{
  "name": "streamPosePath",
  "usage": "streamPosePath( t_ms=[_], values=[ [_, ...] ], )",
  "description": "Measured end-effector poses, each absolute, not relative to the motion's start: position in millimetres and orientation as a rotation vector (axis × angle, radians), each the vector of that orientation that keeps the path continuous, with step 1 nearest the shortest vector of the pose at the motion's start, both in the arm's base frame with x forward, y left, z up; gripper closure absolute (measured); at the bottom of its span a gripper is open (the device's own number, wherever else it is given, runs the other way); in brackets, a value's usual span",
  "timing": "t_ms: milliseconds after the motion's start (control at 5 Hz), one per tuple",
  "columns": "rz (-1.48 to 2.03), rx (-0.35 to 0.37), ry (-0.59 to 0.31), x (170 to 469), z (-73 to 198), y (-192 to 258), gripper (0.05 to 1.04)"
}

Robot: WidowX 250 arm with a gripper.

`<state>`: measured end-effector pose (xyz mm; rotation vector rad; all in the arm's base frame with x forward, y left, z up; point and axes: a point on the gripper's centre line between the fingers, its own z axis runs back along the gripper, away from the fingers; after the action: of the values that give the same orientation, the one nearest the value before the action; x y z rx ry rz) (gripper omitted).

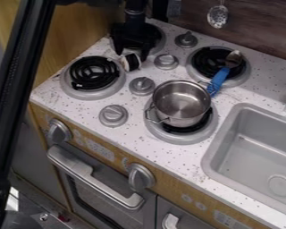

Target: Grab sushi roll and drop on the lower left burner

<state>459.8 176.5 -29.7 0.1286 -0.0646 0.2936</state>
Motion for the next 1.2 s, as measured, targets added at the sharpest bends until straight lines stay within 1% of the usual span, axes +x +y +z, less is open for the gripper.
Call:
streamPosePath(
  t_ms=[200,400,600,800,1000,1200],
  values=[
    [0.294,0.113,-0.019,450,-40,173,0.085],
    [0.297,0.103,-0.005,446,-40,170,0.085],
    [0.295,0.081,0.012,440,-40,164,0.12],
    [0.277,0.059,0.004,442,-40,154,0.375],
    [0.26,0.063,0.006,443,-41,151,0.528],
    [0.257,0.06,-0.029,445,-25,151,0.542]
  ],
)
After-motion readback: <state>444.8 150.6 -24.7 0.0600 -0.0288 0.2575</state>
